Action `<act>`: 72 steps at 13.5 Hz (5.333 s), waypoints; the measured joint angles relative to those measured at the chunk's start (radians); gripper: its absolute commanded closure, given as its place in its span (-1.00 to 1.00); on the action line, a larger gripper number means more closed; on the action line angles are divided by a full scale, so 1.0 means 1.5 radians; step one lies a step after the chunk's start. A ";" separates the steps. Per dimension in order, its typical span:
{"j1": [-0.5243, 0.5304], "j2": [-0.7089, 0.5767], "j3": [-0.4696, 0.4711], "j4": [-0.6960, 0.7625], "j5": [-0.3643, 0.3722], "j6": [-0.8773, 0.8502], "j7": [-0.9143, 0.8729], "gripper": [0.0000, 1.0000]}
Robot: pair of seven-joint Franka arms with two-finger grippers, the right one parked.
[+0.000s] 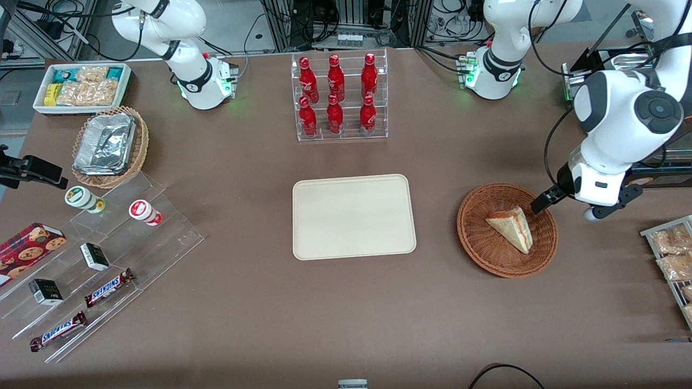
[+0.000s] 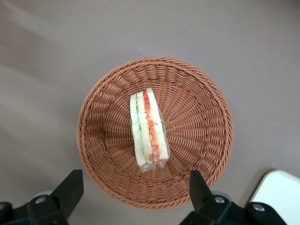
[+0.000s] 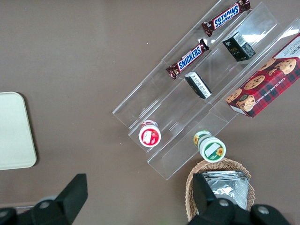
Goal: Place sandwich from basket to tray
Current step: 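Lower the open left gripper around the wrapped sandwich and close it, then lift the sandwich out of the basket with the left gripper, then carry the sandwich over the cream tray with the left gripper, then lower the sandwich onto the tray and open the left gripper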
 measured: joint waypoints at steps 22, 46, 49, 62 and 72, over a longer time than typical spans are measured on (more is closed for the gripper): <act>-0.001 0.140 -0.015 -0.062 0.000 0.196 -0.050 1.00; -0.421 0.300 -0.030 0.433 0.000 -0.220 -0.092 1.00; -0.447 0.348 -0.029 0.436 0.002 -0.163 -0.097 1.00; -0.514 0.468 -0.028 0.466 0.051 -0.092 -0.167 1.00; -0.523 0.452 -0.021 0.505 0.056 -0.122 -0.173 -1.00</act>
